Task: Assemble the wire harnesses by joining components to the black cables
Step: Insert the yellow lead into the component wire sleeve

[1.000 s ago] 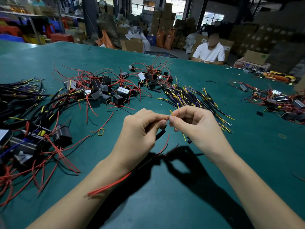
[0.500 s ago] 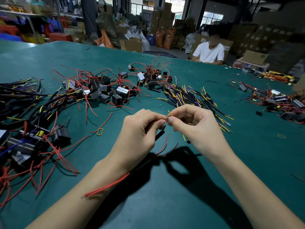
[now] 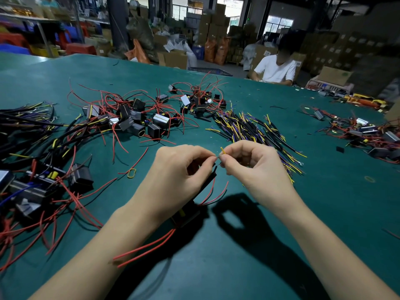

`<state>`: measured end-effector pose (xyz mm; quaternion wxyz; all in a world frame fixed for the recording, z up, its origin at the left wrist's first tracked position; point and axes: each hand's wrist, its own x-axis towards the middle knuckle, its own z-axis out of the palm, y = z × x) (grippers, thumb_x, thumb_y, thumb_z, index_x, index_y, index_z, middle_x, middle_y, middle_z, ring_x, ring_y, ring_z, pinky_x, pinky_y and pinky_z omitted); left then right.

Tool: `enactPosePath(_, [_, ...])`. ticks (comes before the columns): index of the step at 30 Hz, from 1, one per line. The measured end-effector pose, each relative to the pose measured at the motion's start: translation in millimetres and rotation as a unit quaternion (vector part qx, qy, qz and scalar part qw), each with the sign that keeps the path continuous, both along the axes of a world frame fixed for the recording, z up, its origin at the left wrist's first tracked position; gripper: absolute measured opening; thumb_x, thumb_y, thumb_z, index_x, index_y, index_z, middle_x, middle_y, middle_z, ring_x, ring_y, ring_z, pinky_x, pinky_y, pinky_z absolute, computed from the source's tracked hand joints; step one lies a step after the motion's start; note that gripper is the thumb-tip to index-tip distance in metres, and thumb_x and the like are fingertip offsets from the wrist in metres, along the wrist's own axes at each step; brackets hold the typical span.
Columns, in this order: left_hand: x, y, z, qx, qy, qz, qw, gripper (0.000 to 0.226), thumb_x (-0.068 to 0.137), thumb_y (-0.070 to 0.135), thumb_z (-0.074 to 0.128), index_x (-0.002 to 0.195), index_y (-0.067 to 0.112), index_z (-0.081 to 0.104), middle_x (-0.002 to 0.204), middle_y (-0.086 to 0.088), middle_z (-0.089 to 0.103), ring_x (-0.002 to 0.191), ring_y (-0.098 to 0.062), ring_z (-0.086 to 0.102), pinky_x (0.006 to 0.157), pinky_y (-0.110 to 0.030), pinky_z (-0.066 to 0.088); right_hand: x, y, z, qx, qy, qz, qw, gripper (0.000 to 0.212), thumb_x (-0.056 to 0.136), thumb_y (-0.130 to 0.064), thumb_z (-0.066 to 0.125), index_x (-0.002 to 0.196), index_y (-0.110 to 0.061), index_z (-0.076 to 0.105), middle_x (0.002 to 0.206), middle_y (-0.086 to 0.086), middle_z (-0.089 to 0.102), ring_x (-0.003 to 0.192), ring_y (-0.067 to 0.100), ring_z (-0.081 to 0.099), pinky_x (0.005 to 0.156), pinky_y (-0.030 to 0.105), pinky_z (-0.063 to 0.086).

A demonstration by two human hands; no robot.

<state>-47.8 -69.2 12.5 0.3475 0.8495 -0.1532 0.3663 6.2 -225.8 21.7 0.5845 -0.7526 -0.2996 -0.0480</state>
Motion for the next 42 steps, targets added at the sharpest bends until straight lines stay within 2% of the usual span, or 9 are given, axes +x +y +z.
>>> enactPosePath(5, [0,1,1,0.027,0.007,0.000,1.000,0.012,0.084,0.016,0.064,0.082,0.009,0.074,0.068,0.004,0.069,0.061,-0.006,0.057,0.061,-0.027,0.048,-3,0,1,-0.004,0.000,0.006,1.000,0.019,0.084,-0.003,0.067,0.074,-0.019,0.066,0.066,-0.008,0.066,0.059,0.003,0.056,0.062,0.014,0.045])
enactPosePath(12, [1,1,6,-0.176,0.145,-0.068,0.971,0.012,0.085,0.009,0.068,0.075,0.013,0.074,0.061,0.002,0.069,0.053,-0.008,0.059,0.054,-0.018,0.048,-8,-3,4,-0.042,-0.061,0.018,0.997,0.016,0.085,-0.002,0.067,0.076,-0.016,0.066,0.069,-0.007,0.066,0.063,0.001,0.054,0.066,0.013,0.041])
enactPosePath(16, [5,14,9,-0.293,0.342,-0.139,0.882,0.017,0.084,0.026,0.070,0.069,0.018,0.072,0.053,0.010,0.054,0.043,-0.001,0.041,0.042,-0.010,0.032,-9,-4,7,-0.072,-0.148,0.030,0.986,0.015,0.084,-0.005,0.065,0.078,-0.019,0.064,0.071,-0.011,0.062,0.067,0.000,0.053,0.068,0.012,0.040])
enactPosePath(20, [7,19,10,-0.324,0.531,-0.151,0.768,0.022,0.058,0.040,0.080,0.055,0.024,0.066,0.047,0.009,0.052,0.037,-0.003,0.038,0.038,-0.014,0.030,-10,-3,6,-0.138,-0.259,0.033,0.955,0.006,0.081,-0.003,0.064,0.079,-0.009,0.063,0.072,-0.003,0.059,0.068,0.006,0.051,0.069,0.015,0.039])
enactPosePath(21, [7,19,10,-0.331,0.516,-0.145,0.776,0.022,0.057,0.040,0.081,0.057,0.023,0.068,0.049,0.008,0.055,0.039,-0.004,0.041,0.038,-0.014,0.031,-9,-3,6,-0.138,-0.252,0.029,0.957,0.007,0.081,-0.003,0.064,0.078,-0.010,0.063,0.072,-0.005,0.058,0.067,0.004,0.051,0.069,0.014,0.038])
enactPosePath(25, [4,11,10,-0.215,0.250,-0.078,0.941,0.007,0.082,0.018,0.071,0.075,0.018,0.072,0.064,0.005,0.069,0.055,0.000,0.056,0.054,-0.016,0.045,-6,-3,4,-0.093,-0.126,0.002,0.988,0.018,0.084,-0.003,0.066,0.076,-0.019,0.064,0.065,-0.015,0.059,0.063,-0.001,0.052,0.066,0.008,0.038])
enactPosePath(27, [-1,6,12,-0.125,0.168,-0.060,0.976,0.007,0.082,0.016,0.070,0.076,0.018,0.073,0.061,0.009,0.067,0.050,0.006,0.053,0.054,-0.006,0.039,-4,-1,3,-0.075,-0.071,0.001,0.995,0.021,0.084,-0.002,0.066,0.075,-0.021,0.065,0.064,-0.015,0.061,0.061,-0.002,0.052,0.064,0.012,0.041])
enactPosePath(36, [-1,6,8,-0.018,0.111,-0.036,0.993,0.012,0.078,0.029,0.061,0.079,0.022,0.069,0.062,0.008,0.064,0.061,-0.012,0.055,0.060,-0.018,0.043,-7,0,5,-0.044,0.015,0.030,0.998,0.016,0.086,-0.001,0.064,0.075,-0.014,0.066,0.068,-0.001,0.064,0.062,0.009,0.054,0.063,0.022,0.046])
enactPosePath(42, [0,8,8,-0.049,0.176,-0.085,0.979,0.008,0.087,0.013,0.063,0.082,0.010,0.069,0.056,0.014,0.055,0.052,0.002,0.048,0.054,-0.007,0.034,-9,-4,6,-0.106,-0.143,0.029,0.984,0.013,0.084,-0.006,0.065,0.079,-0.018,0.064,0.070,-0.012,0.060,0.066,0.000,0.052,0.067,0.011,0.039])
